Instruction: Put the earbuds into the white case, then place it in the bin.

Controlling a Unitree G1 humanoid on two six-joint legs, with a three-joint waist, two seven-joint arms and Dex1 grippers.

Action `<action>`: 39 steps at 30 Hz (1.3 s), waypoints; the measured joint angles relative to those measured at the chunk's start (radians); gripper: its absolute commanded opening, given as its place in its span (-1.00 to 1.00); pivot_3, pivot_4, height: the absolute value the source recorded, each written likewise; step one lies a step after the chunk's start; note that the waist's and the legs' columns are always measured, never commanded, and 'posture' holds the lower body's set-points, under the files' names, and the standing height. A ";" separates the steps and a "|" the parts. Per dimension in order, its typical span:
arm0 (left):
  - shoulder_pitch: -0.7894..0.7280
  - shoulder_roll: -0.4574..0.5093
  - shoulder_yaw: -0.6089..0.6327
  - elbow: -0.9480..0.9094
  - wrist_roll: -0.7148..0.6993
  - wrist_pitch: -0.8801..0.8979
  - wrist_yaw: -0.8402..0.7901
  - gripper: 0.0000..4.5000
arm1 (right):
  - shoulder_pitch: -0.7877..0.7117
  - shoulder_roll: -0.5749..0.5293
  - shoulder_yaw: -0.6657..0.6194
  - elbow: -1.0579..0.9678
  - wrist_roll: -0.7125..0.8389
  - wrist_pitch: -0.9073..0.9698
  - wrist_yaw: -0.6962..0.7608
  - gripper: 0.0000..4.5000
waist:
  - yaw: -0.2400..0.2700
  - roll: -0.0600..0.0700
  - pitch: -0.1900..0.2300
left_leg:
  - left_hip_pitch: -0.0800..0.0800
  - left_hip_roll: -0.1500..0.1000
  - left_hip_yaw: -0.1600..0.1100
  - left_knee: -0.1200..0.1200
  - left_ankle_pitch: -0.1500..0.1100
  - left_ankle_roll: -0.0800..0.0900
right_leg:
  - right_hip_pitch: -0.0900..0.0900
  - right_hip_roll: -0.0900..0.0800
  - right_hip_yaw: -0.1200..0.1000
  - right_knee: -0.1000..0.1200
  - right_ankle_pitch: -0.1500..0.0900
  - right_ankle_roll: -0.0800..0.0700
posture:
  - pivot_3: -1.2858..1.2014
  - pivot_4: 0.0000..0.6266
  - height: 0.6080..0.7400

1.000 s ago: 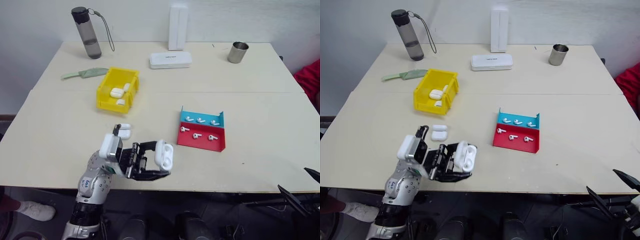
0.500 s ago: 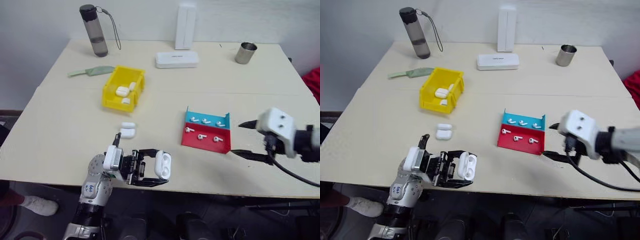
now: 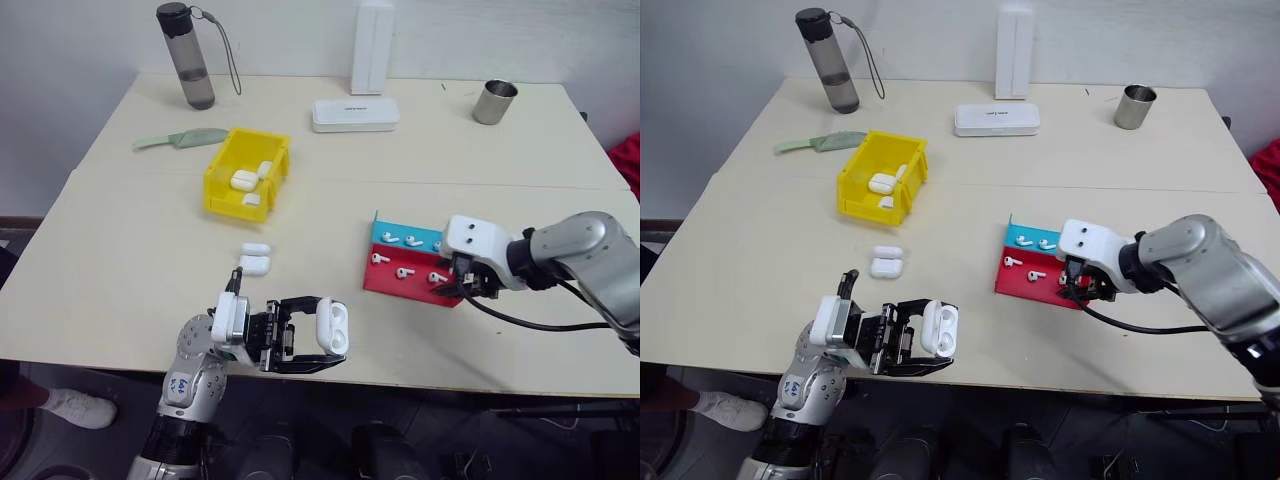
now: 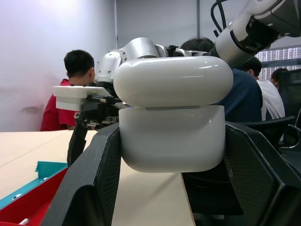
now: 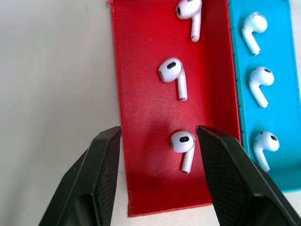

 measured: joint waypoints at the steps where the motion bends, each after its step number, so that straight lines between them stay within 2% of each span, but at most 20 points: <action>1: 0.000 0.001 -0.002 0.000 0.000 0.000 0.001 0.24 | -0.008 0.006 0.007 0.011 -0.015 -0.001 0.007 0.12 | 0.000 0.000 0.000 | 0.000 0.000 0.000 0.000 0.000 0.000 | 0.000 0.000 0.000 0.000 0.000 0.000 | 0.03 -0.52 1.00; 16: 0.004 0.009 -0.003 0.002 0.000 -0.026 0.000 0.24 | -0.118 0.124 0.118 0.173 -0.241 -0.051 0.110 0.12 | -0.004 0.000 0.000 | 0.000 -0.001 0.000 0.000 0.000 0.000 | -0.001 -0.001 0.000 0.003 0.000 0.000 | 0.03 -0.52 1.00; 30: 0.025 0.014 -0.001 0.007 0.000 -0.049 -0.010 0.24 | -0.118 0.161 0.126 0.222 -0.325 -0.082 0.172 0.12 | -0.018 0.000 0.000 | 0.001 -0.001 0.000 0.000 0.000 -0.001 | -0.001 -0.001 -0.001 0.004 0.000 0.000 | 0.03 -0.52 1.00; 33: 0.027 0.015 0.000 0.008 0.000 -0.055 -0.010 0.24 | -0.118 0.173 0.118 0.237 -0.329 -0.086 0.180 -0.14 | -0.022 0.000 0.000 | 0.002 -0.001 0.000 0.000 0.000 -0.001 | -0.001 -0.001 -0.001 0.004 0.000 0.000 | 0.03 -0.52 1.00; 39: 0.037 0.023 0.000 0.008 0.000 -0.058 -0.011 0.24 | -0.118 0.192 0.106 0.260 -0.341 -0.104 0.179 -0.14 | -0.023 0.000 0.000 | 0.002 -0.001 0.000 0.001 0.001 -0.001 | 0.000 -0.001 -0.001 0.004 0.000 0.000 | 0.03 -0.52 1.00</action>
